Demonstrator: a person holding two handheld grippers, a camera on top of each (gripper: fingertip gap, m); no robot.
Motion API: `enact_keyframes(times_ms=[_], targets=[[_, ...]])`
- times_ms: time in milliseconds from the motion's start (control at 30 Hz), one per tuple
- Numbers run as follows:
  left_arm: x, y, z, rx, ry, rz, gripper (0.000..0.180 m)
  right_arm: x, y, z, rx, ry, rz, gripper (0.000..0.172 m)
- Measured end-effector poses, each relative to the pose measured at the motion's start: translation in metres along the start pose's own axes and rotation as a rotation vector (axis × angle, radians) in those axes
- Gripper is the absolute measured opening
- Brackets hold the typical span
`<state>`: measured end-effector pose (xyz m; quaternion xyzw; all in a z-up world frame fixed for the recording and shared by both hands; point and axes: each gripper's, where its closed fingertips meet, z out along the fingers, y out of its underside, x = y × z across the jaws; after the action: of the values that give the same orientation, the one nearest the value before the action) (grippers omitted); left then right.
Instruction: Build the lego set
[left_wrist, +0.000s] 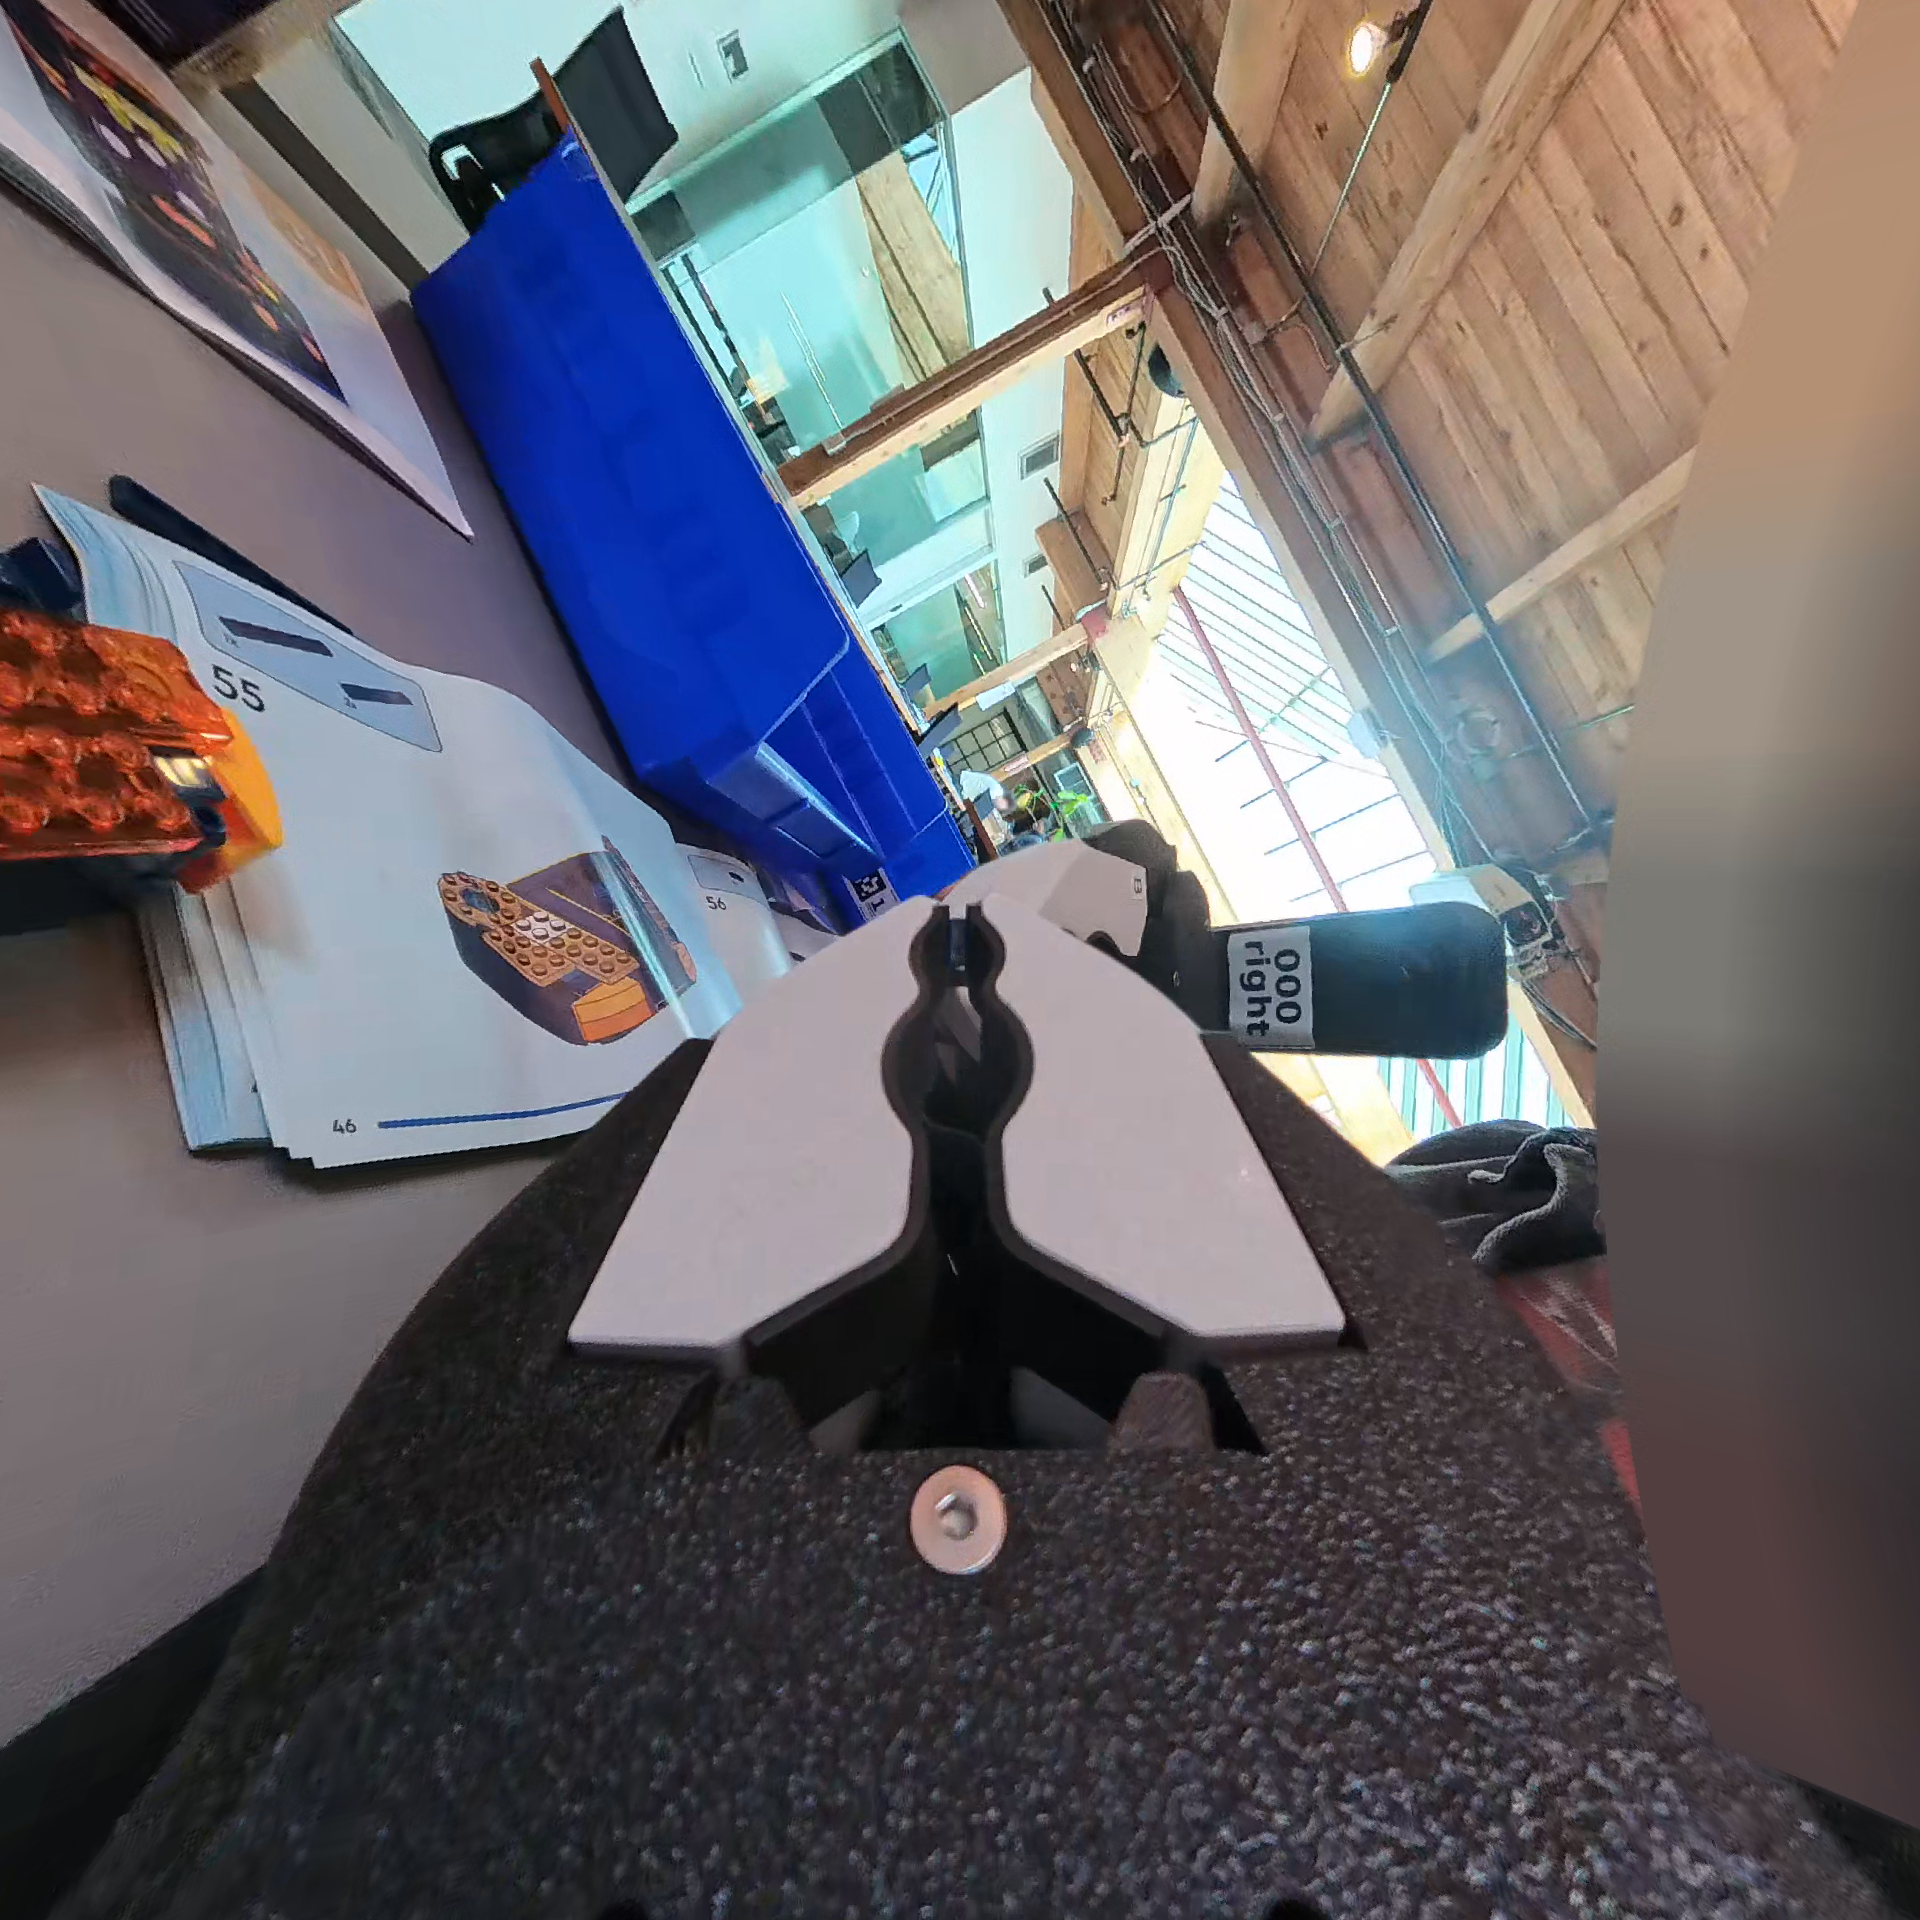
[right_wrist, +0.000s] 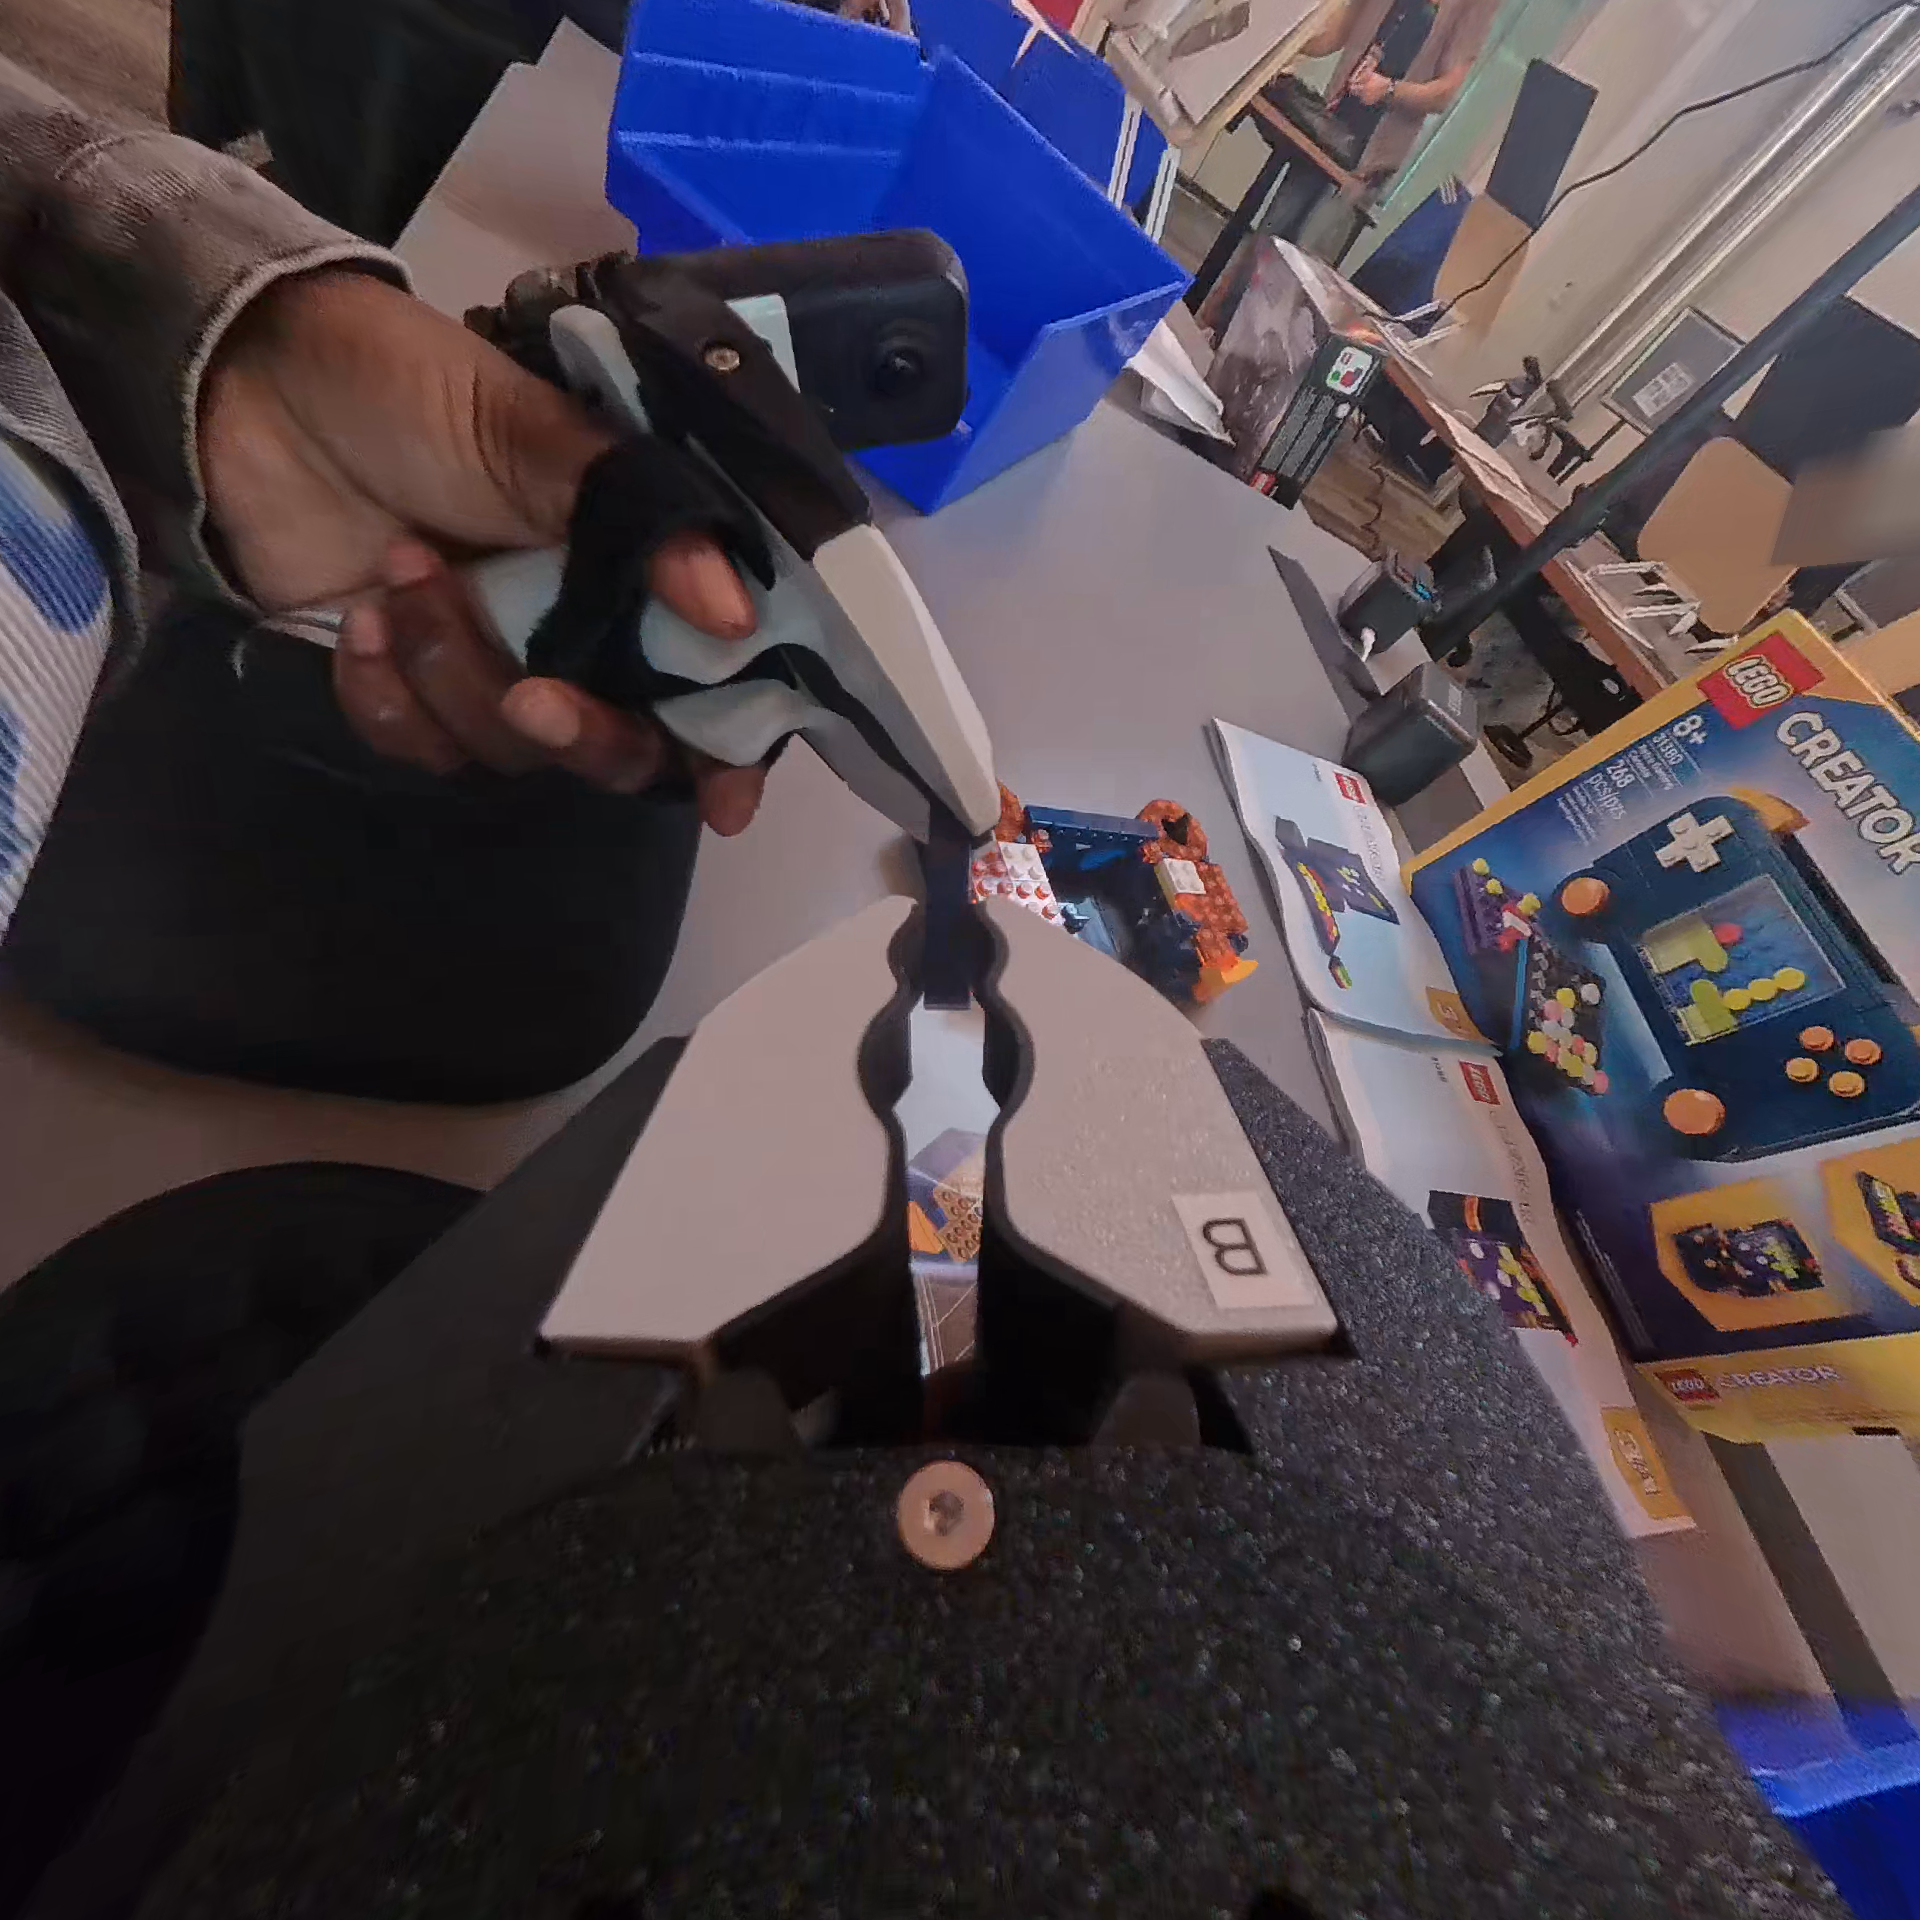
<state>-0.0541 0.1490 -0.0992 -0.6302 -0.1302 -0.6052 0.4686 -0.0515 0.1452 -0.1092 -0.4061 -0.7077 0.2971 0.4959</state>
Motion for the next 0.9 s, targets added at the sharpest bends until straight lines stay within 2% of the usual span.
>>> enact_keyframes(times_ms=[100, 167, 233, 333, 400, 467, 533, 600, 767, 900], targets=[[0.004, 0.004, 0.003, -0.047, 0.012, 0.074, 0.003, -0.001, 0.000, -0.006, 0.024, -0.029, 0.056, 0.008], [0.014, 0.008, 0.003, -0.102, 0.057, 0.196, 0.016, -0.005, 0.000, -0.014, 0.051, -0.048, 0.102, 0.008], [0.023, 0.013, 0.001, -0.179, 0.084, 0.378, 0.034, -0.014, -0.001, -0.026, 0.082, -0.080, 0.132, 0.008], [0.022, 0.033, -0.003, -0.347, 0.069, 0.696, 0.047, -0.033, 0.005, -0.044, 0.094, -0.097, 0.207, 0.007], [0.017, 0.049, -0.003, -0.452, 0.074, 0.889, 0.046, -0.047, 0.013, -0.050, 0.087, -0.117, 0.286, 0.008], [0.015, 0.066, 0.001, -0.545, 0.120, 0.997, 0.039, -0.053, 0.019, -0.054, 0.092, -0.108, 0.349, 0.008], [0.012, 0.079, 0.006, -0.633, 0.151, 1.032, 0.036, -0.048, 0.018, -0.059, 0.108, -0.090, 0.378, 0.008], [0.009, 0.084, 0.011, -0.678, 0.163, 1.063, 0.033, -0.051, 0.016, -0.061, 0.127, -0.157, 0.445, 0.008], [0.012, 0.090, 0.016, -0.710, 0.222, 1.123, 0.009, -0.055, 0.021, -0.059, 0.102, -0.210, 0.485, 0.008], [0.010, 0.092, 0.014, -0.726, 0.230, 1.084, 0.007, -0.057, 0.022, -0.057, 0.093, -0.231, 0.499, 0.008]])
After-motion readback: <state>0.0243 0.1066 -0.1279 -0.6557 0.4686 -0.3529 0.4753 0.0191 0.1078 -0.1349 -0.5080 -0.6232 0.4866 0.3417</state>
